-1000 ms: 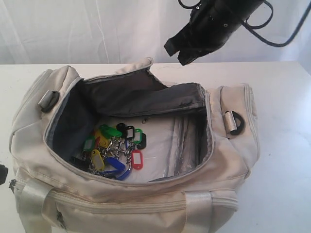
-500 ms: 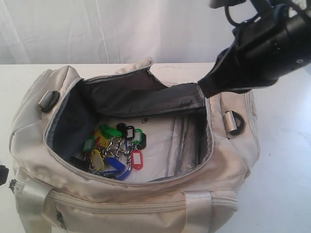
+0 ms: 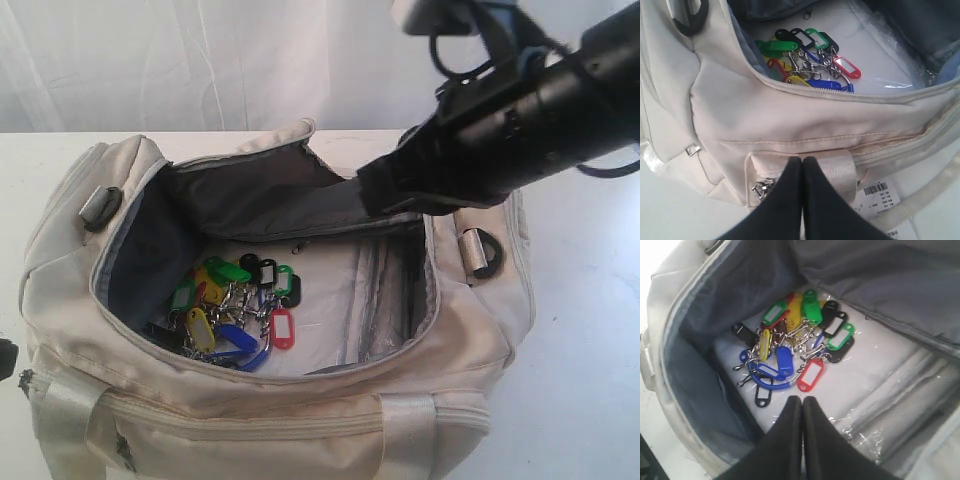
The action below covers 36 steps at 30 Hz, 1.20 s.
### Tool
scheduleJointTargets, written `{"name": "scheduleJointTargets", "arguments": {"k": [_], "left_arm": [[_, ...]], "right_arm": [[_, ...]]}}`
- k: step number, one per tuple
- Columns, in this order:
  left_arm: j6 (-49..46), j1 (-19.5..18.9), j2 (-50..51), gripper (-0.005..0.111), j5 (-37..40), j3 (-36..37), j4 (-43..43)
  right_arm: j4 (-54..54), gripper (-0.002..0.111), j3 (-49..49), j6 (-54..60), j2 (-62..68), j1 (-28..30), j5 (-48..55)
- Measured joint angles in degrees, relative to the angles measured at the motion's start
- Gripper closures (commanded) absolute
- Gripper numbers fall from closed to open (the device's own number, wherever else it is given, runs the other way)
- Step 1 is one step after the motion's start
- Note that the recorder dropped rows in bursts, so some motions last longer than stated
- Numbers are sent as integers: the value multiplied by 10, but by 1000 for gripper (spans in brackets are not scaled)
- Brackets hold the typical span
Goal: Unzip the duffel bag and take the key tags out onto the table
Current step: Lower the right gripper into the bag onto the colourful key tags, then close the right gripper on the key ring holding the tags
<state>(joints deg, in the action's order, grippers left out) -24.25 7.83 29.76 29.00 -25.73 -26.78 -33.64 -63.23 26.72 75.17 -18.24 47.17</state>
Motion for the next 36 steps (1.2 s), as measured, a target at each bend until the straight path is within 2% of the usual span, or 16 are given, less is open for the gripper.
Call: {"name": "scheduleJointTargets", "arguments": {"k": [4, 6, 8, 9, 10, 11, 13, 14, 15, 16, 20, 28, 30, 33, 36], "left_arm": [[0, 0, 0, 107, -1, 0, -4], [0, 0, 0, 107, -1, 0, -8], [0, 0, 0, 107, -1, 0, -8], [0, 0, 0, 107, -4, 0, -8], [0, 0, 0, 107, -7, 0, -8], [0, 0, 0, 107, -11, 0, -8], [0, 0, 0, 107, -12, 0, -8], [0, 0, 0, 107, -13, 0, -8], [0, 0, 0, 107, -13, 0, -8], [0, 0, 0, 107, -13, 0, -8], [0, 0, 0, 107, -13, 0, -8], [0, 0, 0, 107, -13, 0, -9], [0, 0, 0, 107, -13, 0, -10], [0, 0, 0, 107, -13, 0, -10], [0, 0, 0, 107, -13, 0, -11]], "right_arm": [[-51, 107, -26, 69, 74, -5, 14], [-61, 107, -55, 139, 119, -26, 29], [-21, 107, -88, 168, 155, -67, 16], [48, 106, -108, 157, 179, -98, -3], [78, 101, -116, 141, 190, -112, -8], [147, 97, -132, 75, 219, -131, -14], [205, 63, -151, -29, 260, -136, -11], [220, 49, -158, -72, 279, -136, -10], [224, 37, -162, -100, 292, -136, -11], [225, 35, -163, -124, 305, -136, -17], [225, 35, -171, -183, 341, -136, -34], [205, 35, -207, -211, 395, -137, -3], [205, 38, -213, -213, 409, -137, 3], [207, 52, -219, -215, 415, -138, 7], [216, 78, -227, -215, 421, -138, 10]]}}
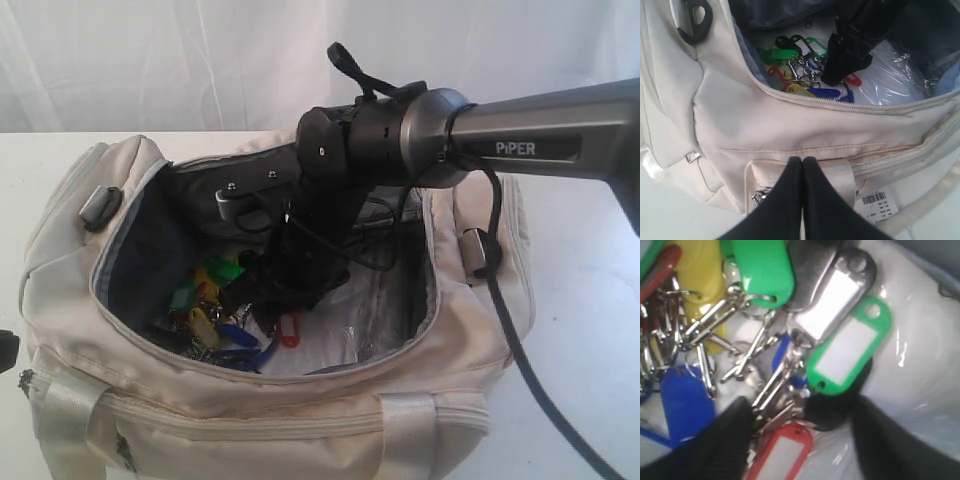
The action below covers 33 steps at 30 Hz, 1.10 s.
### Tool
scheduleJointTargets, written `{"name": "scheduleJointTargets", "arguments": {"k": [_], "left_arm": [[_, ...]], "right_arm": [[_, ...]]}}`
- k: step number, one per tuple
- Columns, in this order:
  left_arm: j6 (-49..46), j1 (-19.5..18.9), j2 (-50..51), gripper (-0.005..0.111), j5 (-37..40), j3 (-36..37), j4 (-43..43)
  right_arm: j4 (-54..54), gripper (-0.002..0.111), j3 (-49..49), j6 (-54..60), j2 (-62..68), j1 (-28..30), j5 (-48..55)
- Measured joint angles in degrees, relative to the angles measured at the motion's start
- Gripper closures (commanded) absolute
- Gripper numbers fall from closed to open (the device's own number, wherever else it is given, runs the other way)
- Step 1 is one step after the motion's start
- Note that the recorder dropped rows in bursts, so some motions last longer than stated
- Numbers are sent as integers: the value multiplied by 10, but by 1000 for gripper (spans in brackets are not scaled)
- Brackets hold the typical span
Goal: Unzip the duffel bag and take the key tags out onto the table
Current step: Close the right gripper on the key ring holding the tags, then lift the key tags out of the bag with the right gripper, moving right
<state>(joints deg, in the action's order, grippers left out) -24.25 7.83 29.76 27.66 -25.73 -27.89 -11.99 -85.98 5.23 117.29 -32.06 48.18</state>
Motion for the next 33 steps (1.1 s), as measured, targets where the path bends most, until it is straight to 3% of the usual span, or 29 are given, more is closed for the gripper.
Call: {"name": "scheduleJointTargets", "arguments": {"k": [4, 12, 21, 33], "left_arm": [[0, 0, 0, 107, 0, 0, -1], [0, 0, 0, 107, 0, 0, -1], [0, 0, 0, 107, 0, 0, -1], [0, 0, 0, 107, 0, 0, -1]], "right_arm": [[9, 108, -12, -1, 5, 0, 9], [61, 108, -40, -9, 8, -5, 44], [197, 108, -55, -75, -46, -5, 53], [227, 108, -57, -78, -107, -5, 49]]}}
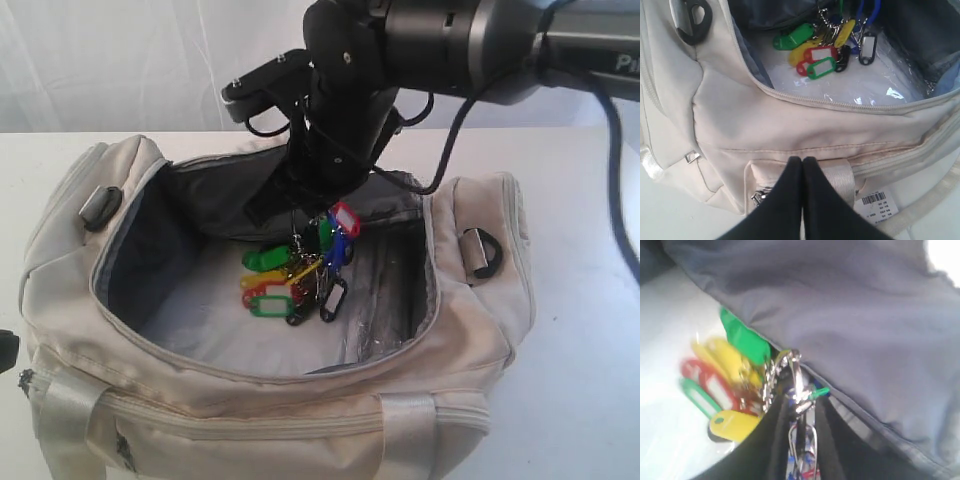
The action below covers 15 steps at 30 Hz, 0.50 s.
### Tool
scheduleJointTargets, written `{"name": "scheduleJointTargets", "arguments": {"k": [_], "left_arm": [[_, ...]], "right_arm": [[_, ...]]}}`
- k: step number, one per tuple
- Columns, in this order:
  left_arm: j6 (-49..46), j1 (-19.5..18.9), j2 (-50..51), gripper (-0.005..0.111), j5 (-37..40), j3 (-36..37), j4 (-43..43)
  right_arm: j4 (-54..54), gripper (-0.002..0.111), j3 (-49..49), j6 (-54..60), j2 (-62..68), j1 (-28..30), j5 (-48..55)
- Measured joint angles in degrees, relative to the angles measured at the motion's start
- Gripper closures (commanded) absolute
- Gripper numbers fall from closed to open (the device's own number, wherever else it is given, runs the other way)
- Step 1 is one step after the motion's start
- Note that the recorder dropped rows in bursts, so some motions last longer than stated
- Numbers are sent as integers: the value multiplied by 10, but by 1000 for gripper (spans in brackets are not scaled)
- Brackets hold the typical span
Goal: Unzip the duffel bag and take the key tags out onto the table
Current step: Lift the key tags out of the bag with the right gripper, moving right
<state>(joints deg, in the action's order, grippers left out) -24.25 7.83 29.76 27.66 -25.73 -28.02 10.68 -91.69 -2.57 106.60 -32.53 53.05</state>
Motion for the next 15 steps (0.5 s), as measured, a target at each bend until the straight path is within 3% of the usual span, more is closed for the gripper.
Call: {"name": "scheduleJointTargets", "arguments": {"k": [15], "left_arm": [[0, 0, 0, 107, 0, 0, 0]], "right_arm": [[8, 108, 0, 0, -118, 0, -11]]}}
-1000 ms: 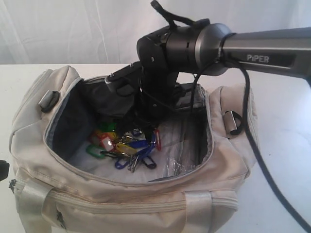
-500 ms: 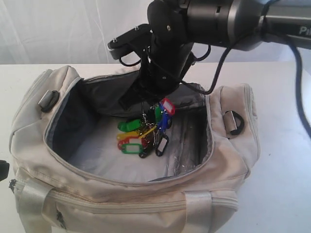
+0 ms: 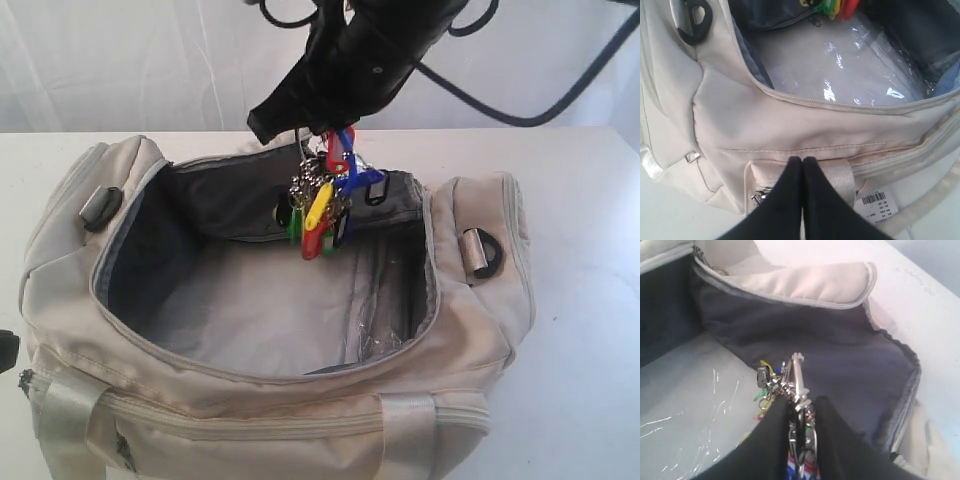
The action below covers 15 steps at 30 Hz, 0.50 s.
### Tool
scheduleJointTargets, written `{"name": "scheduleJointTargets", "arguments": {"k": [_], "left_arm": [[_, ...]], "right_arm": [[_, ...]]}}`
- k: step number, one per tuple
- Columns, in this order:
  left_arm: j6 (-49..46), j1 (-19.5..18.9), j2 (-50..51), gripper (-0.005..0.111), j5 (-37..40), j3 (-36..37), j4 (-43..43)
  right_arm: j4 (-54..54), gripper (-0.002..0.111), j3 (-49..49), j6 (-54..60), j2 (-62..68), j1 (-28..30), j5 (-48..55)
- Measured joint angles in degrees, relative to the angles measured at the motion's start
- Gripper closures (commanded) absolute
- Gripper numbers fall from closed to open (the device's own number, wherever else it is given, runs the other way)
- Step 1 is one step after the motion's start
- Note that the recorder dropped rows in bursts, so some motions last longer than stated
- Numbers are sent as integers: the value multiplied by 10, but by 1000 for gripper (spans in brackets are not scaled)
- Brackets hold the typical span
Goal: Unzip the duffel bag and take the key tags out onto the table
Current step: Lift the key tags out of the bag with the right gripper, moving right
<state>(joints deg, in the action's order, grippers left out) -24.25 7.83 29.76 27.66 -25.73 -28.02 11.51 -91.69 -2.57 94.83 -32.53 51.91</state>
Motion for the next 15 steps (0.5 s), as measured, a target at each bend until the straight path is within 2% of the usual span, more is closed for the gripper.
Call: {"name": "scheduleJointTargets", "arguments": {"k": [8, 15], "left_arm": [[0, 0, 0, 107, 0, 0, 0], [0, 0, 0, 107, 0, 0, -1]], "right_arm": [[31, 108, 0, -10, -57, 0, 7], [67, 108, 0, -22, -118, 1, 64]]}}
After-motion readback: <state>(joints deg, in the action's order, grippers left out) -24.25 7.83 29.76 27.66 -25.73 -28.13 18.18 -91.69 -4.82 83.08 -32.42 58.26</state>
